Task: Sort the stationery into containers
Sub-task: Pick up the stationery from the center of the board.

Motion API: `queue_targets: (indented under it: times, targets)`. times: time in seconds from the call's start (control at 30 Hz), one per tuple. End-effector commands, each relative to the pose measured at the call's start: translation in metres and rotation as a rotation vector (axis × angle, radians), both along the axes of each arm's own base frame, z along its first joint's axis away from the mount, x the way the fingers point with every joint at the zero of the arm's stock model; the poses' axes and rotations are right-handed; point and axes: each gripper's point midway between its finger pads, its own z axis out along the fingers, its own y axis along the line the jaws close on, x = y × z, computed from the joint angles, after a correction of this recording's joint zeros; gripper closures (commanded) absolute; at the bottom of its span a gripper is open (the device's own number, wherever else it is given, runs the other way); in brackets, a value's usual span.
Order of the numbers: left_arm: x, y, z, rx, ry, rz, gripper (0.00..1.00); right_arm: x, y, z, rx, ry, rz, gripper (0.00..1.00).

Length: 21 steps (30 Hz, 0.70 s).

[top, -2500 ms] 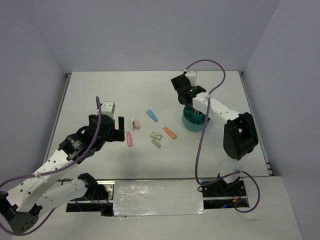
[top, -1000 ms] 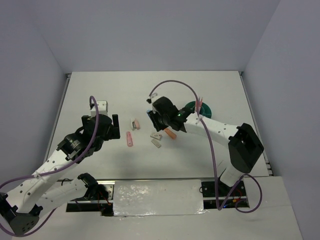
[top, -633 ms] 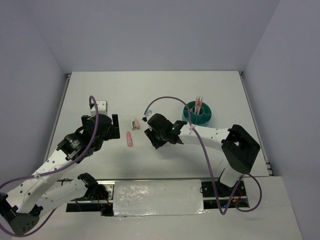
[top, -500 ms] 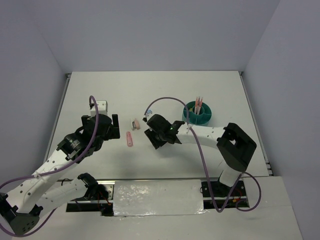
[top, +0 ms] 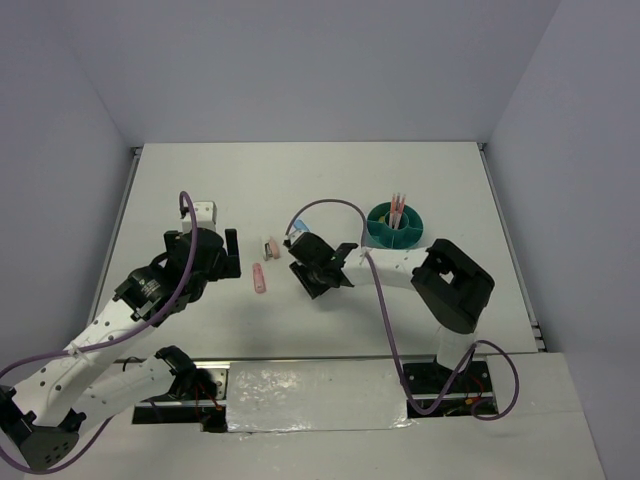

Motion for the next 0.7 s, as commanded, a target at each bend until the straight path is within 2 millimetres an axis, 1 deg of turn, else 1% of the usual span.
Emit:
queue_targets:
  times: [0.0, 0.03, 0.07, 0.1, 0.13, 0.17, 0.23, 0.27, 0.3, 0.33, 0.37, 0.4, 0.43, 0.47, 0.5, 0.53, 0.57, 0.6, 0.63, 0.67]
  targets:
    - [0.006, -0.003, 0.021, -0.044, -0.061, -0.001, 0.01, 0.008, 0.023, 0.005, 0.078, -0.007, 0.018, 0.64]
    - [0.006, -0.003, 0.021, -0.045, -0.062, -0.003, 0.01, 0.004, 0.028, 0.006, 0.097, 0.011, 0.04, 0.7]
    - [0.005, -0.003, 0.021, -0.043, -0.061, -0.003, 0.01, 0.003, 0.032, 0.012, 0.12, 0.009, 0.056, 0.77]
    - [0.006, -0.003, 0.021, -0.042, -0.062, -0.003, 0.01, 0.002, 0.036, 0.017, 0.147, 0.004, 0.066, 0.8]
    - [0.005, -0.003, 0.021, -0.042, -0.062, -0.004, 0.01, -0.006, 0.043, 0.023, 0.196, 0.032, 0.104, 0.81]
    - [0.005, -0.003, 0.021, -0.042, -0.062, -0.003, 0.01, -0.008, 0.047, 0.038, 0.241, 0.022, 0.117, 0.82]
    - [0.005, -0.003, 0.021, -0.044, -0.065, -0.004, 0.01, -0.008, 0.054, 0.059, 0.313, 0.009, 0.138, 0.82]
    - [0.005, -0.003, 0.022, -0.045, -0.066, -0.006, 0.01, -0.011, 0.058, 0.078, 0.373, 0.004, 0.159, 0.82]
    - [0.005, -0.003, 0.022, -0.045, -0.066, -0.005, 0.01, -0.005, 0.055, 0.088, 0.399, -0.003, 0.147, 0.82]
    - [0.005, -0.003, 0.022, -0.047, -0.067, -0.005, 0.01, -0.003, 0.054, 0.097, 0.422, -0.003, 0.139, 0.82]
    - [0.005, -0.003, 0.022, -0.046, -0.068, -0.006, 0.01, 0.001, 0.051, 0.114, 0.456, -0.023, 0.127, 0.82]
    - [0.005, -0.003, 0.022, -0.045, -0.067, -0.005, 0.01, 0.016, 0.039, 0.122, 0.465, -0.046, 0.073, 0.82]
    - [0.005, -0.003, 0.023, -0.048, -0.069, -0.004, 0.01, 0.029, 0.028, 0.136, 0.477, -0.074, 0.004, 0.82]
    - [0.005, -0.003, 0.023, -0.047, -0.071, -0.005, 0.01, 0.043, 0.016, 0.14, 0.472, -0.092, -0.061, 0.82]
    - [0.005, -0.002, 0.023, -0.046, -0.071, -0.004, 0.01, 0.067, -0.006, 0.144, 0.469, -0.107, -0.192, 0.82]
    - [0.005, -0.002, 0.023, -0.046, -0.071, -0.004, 0.01, 0.082, -0.022, 0.145, 0.444, -0.125, -0.281, 0.83]
    - [0.005, -0.002, 0.023, -0.046, -0.07, -0.002, 0.0, 0.102, -0.048, 0.149, 0.381, -0.179, -0.408, 0.83]
    - [0.005, -0.002, 0.022, -0.046, -0.069, -0.003, 0.01, 0.119, -0.072, 0.15, 0.357, -0.198, -0.532, 0.83]
    - [0.005, -0.002, 0.023, -0.046, -0.069, -0.005, 0.01, 0.129, -0.088, 0.147, 0.32, -0.21, -0.604, 0.83]
    - [0.004, -0.002, 0.023, -0.047, -0.071, -0.004, 0.0, 0.137, -0.099, 0.153, 0.303, -0.222, -0.656, 0.83]
